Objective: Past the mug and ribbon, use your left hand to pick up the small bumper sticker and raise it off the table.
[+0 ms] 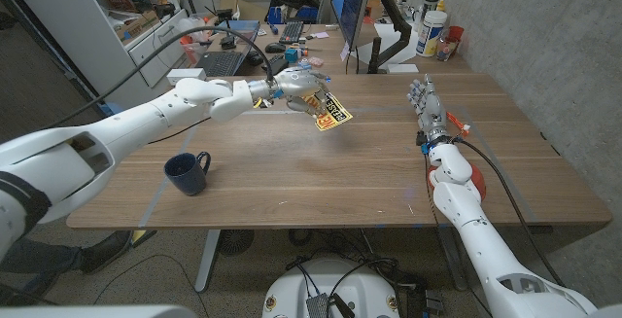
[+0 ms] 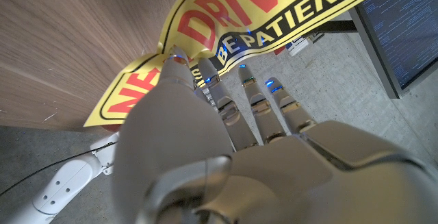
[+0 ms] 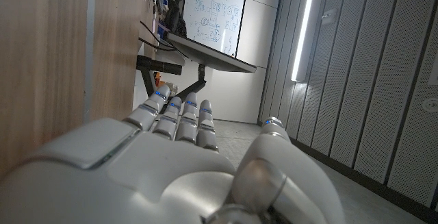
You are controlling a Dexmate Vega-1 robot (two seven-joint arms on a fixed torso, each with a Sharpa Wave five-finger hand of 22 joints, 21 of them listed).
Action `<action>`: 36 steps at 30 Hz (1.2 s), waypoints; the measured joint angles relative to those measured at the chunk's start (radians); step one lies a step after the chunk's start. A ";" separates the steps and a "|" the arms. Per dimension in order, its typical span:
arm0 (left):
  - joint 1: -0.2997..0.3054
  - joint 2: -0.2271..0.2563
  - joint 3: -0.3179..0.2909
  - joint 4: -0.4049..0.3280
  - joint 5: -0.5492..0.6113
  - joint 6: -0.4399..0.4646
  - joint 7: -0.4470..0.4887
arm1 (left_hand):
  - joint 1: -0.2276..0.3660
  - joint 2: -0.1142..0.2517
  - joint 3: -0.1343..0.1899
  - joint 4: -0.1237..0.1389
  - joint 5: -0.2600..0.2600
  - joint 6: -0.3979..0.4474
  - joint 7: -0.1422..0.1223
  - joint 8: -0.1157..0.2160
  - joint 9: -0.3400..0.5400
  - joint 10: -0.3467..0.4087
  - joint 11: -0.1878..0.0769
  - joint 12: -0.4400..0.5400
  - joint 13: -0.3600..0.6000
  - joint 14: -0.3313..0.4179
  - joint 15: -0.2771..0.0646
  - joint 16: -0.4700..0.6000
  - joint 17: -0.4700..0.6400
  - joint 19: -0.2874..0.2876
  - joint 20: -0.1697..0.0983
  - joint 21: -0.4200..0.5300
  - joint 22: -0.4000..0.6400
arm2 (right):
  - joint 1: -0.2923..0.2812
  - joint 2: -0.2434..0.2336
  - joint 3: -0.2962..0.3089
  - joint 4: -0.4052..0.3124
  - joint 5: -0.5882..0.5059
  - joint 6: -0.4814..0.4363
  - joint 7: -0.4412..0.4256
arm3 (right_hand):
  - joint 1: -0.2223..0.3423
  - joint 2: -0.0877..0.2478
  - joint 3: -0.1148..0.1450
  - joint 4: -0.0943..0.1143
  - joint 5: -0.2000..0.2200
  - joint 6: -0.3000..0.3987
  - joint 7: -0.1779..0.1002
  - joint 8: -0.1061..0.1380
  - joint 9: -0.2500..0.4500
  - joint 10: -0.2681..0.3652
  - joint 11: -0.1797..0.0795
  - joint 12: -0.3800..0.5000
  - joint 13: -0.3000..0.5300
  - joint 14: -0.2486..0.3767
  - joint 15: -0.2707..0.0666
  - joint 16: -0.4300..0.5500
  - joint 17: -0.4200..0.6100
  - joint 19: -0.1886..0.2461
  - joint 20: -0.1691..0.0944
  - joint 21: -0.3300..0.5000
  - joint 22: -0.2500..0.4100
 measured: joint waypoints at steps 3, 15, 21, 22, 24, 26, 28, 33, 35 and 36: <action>0.005 0.005 -0.011 -0.013 0.000 0.003 -0.001 | 0.000 0.000 0.000 0.000 -0.007 0.000 0.000 0.000 0.000 0.002 0.002 0.000 0.000 0.000 0.000 0.000 0.000 0.000 0.000 0.000 0.000 | 0.000 -0.001 0.000 -0.001 0.000 0.000 0.000 | 0.000 0.000 0.000 0.000 0.000 0.000 0.000 0.000 0.000 0.000 0.000 0.000 0.000 0.000 0.000 0.000 0.000 0.000 0.000 0.000 0.000; 0.029 0.025 -0.060 -0.064 -0.005 0.022 -0.002 | 0.007 0.001 -0.003 -0.003 -0.008 0.006 0.005 0.007 -0.004 0.012 -0.002 0.000 0.000 0.000 0.000 0.000 0.000 0.000 0.000 0.000 0.000 | 0.003 -0.003 -0.003 -0.001 0.005 -0.001 0.004 | 0.000 0.000 0.000 0.000 0.000 0.000 0.000 0.000 0.000 0.000 0.000 0.000 0.000 0.000 0.000 0.000 0.000 0.000 0.000 0.000 0.000; 0.037 0.033 -0.081 -0.087 -0.005 0.031 0.001 | 0.007 0.001 -0.007 0.001 -0.008 0.005 0.005 0.007 -0.006 0.015 0.000 0.000 0.000 0.003 0.003 0.000 0.000 0.000 0.000 0.000 0.000 | 0.005 -0.003 -0.004 0.000 0.009 -0.001 0.007 | 0.000 0.000 0.000 0.000 0.000 0.000 0.000 0.000 0.000 0.000 0.000 0.000 0.000 0.000 0.000 0.000 0.000 0.000 0.000 0.000 0.000; 0.038 0.035 -0.085 -0.092 -0.005 0.034 0.002 | 0.007 0.001 -0.007 0.001 -0.008 0.005 0.005 0.007 -0.006 0.016 0.002 0.000 0.000 0.003 0.003 0.000 0.000 0.000 0.000 0.000 0.000 | 0.005 -0.003 -0.004 0.000 0.010 -0.001 0.008 | 0.000 0.000 0.000 0.000 0.000 0.000 0.000 0.000 0.000 0.000 0.000 0.000 0.000 0.000 0.000 0.000 0.000 0.000 0.000 0.000 0.000; 0.042 0.037 -0.092 -0.101 -0.005 0.037 0.003 | 0.007 0.001 -0.007 0.001 -0.009 0.005 0.005 0.007 -0.006 0.018 0.003 0.000 0.000 0.003 0.003 0.000 0.000 0.000 0.000 0.000 0.000 | 0.004 -0.003 -0.004 -0.001 0.010 -0.001 0.008 | 0.000 0.000 0.000 0.000 0.000 0.000 0.000 0.000 0.000 0.000 0.000 0.000 0.000 0.000 0.000 0.000 0.000 0.000 0.000 0.000 0.000; 0.044 0.038 -0.095 -0.105 -0.005 0.037 0.003 | 0.007 0.001 -0.007 0.001 -0.009 0.005 0.005 0.007 -0.006 0.018 0.003 0.000 0.000 0.003 0.003 0.000 0.000 0.000 0.000 0.000 0.000 | 0.004 -0.003 -0.004 -0.001 0.011 -0.001 0.008 | 0.000 0.000 0.000 0.000 0.000 0.000 0.000 0.000 0.000 0.000 0.000 0.000 0.000 0.000 0.000 0.000 0.000 0.000 0.000 0.000 0.000; 0.048 0.040 -0.102 -0.112 -0.005 0.037 0.003 | 0.007 0.001 -0.007 0.001 -0.009 0.005 0.005 0.007 -0.006 0.018 0.003 0.000 0.000 0.003 0.003 0.000 0.000 0.000 0.000 0.000 0.000 | 0.004 -0.003 -0.004 -0.001 0.011 -0.001 0.009 | 0.000 0.000 0.000 0.000 0.000 0.000 0.000 0.000 0.000 0.000 0.000 0.000 0.000 0.000 0.000 0.000 0.000 0.000 0.000 0.000 0.000; 0.053 0.041 -0.109 -0.119 -0.001 0.046 0.007 | 0.007 0.001 -0.007 0.001 -0.009 0.005 0.005 0.007 -0.006 0.018 0.003 0.000 0.000 0.003 0.003 0.000 0.000 0.000 0.000 0.000 0.000 | 0.000 -0.003 -0.005 -0.003 0.014 0.002 0.010 | 0.000 0.000 0.000 0.000 0.000 0.000 0.000 0.000 0.000 0.000 0.000 0.000 0.000 0.000 0.000 0.000 0.000 0.000 0.000 0.000 0.000; 0.055 0.040 -0.111 -0.119 -0.001 0.046 0.008 | 0.007 0.001 -0.007 0.001 -0.009 0.005 0.005 0.007 -0.005 0.018 0.003 0.000 0.000 0.003 0.003 0.000 0.000 0.000 0.000 0.000 0.000 | -0.001 -0.003 -0.005 -0.003 0.014 0.003 0.010 | 0.000 0.000 0.000 0.000 0.000 0.000 0.000 0.000 0.000 0.000 0.000 0.000 0.000 0.000 0.000 0.000 0.000 0.000 0.000 0.000 0.000; 0.055 0.039 -0.112 -0.119 0.000 0.047 0.009 | 0.007 0.001 -0.007 0.001 -0.009 0.005 0.005 0.007 -0.005 0.018 0.003 0.000 0.000 0.003 0.003 0.000 0.000 0.000 0.000 0.000 0.000 | -0.001 -0.003 -0.006 -0.003 0.014 0.004 0.010 | 0.000 0.000 0.000 0.000 0.000 0.000 0.000 0.000 0.000 0.000 0.000 0.000 0.000 0.000 0.000 0.000 0.000 0.000 0.000 0.000 0.000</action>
